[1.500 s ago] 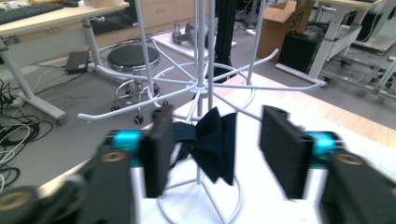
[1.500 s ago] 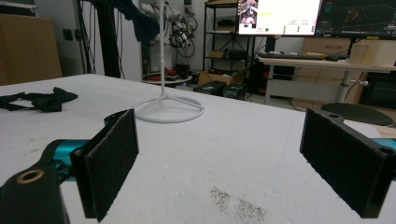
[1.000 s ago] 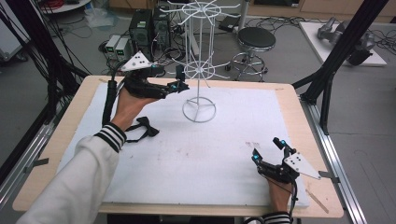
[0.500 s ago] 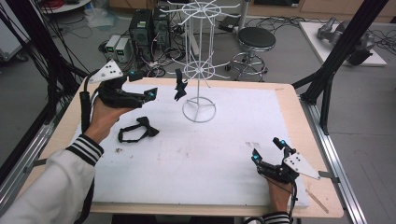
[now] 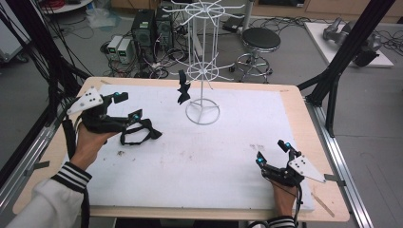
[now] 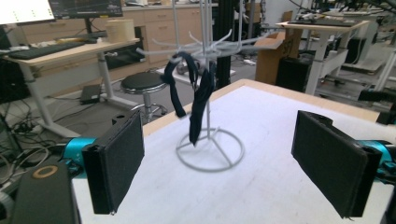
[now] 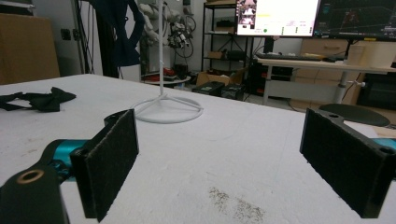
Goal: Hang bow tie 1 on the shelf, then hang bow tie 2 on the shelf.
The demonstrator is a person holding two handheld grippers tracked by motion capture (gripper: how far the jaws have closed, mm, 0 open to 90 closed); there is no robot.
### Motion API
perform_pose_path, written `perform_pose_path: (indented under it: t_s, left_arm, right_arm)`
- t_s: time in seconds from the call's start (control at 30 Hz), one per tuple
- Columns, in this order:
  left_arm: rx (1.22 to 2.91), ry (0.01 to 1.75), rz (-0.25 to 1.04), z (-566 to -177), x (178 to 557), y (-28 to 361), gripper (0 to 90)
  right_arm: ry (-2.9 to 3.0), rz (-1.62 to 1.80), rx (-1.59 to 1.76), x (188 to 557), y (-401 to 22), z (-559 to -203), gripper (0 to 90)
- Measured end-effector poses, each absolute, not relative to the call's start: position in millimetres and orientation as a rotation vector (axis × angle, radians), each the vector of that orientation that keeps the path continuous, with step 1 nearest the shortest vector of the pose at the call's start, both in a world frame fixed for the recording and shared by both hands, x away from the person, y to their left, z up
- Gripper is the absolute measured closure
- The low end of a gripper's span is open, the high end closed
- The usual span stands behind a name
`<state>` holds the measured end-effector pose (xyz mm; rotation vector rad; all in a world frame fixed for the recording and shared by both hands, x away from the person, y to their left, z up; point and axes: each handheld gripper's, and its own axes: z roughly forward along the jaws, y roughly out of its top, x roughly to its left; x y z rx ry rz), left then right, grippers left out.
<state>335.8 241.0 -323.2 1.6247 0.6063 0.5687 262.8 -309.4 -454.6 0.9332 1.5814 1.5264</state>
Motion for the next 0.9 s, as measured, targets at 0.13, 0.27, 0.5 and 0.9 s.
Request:
perform_pose_path:
  t_s: [0.13, 0.27, 0.5, 0.9]
  left_arm:
    - [1.619, 0.601, 0.593, -343, 321, 251, 17.4]
    - [1.628, 0.620, 0.601, -358, 313, 259, 17.1]
    - [1.611, 0.674, 0.584, -367, 315, 267, 16.8]
    - [1.613, 0.686, 0.601, -362, 318, 264, 16.9]
  right_arm:
    - [1.584, 1.530, 0.938, 262, -309, -455, 11.0]
    - [1.582, 1.529, 0.935, 263, -309, -455, 11.0]
    - [1.585, 1.531, 0.935, 262, -309, -455, 11.0]
    - [1.585, 1.529, 0.935, 263, -309, -455, 11.0]
